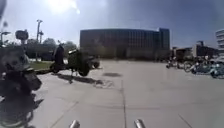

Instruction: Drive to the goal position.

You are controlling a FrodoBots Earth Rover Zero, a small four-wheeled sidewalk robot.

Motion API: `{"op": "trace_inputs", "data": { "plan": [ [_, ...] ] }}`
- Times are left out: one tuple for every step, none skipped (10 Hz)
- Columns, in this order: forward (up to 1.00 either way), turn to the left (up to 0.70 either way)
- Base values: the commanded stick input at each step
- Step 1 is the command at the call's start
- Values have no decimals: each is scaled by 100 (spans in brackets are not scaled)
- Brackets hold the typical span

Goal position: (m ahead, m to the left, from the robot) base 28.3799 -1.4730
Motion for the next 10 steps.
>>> {"op": "trace_inputs", "data": {
  "plan": [
    [100, 0],
    [100, 0],
    [100, 0],
    [100, 0],
    [100, 0],
    [100, 0],
    [100, 0],
    [99, -1],
    [0, -96],
    [0, -100]
  ]
}}
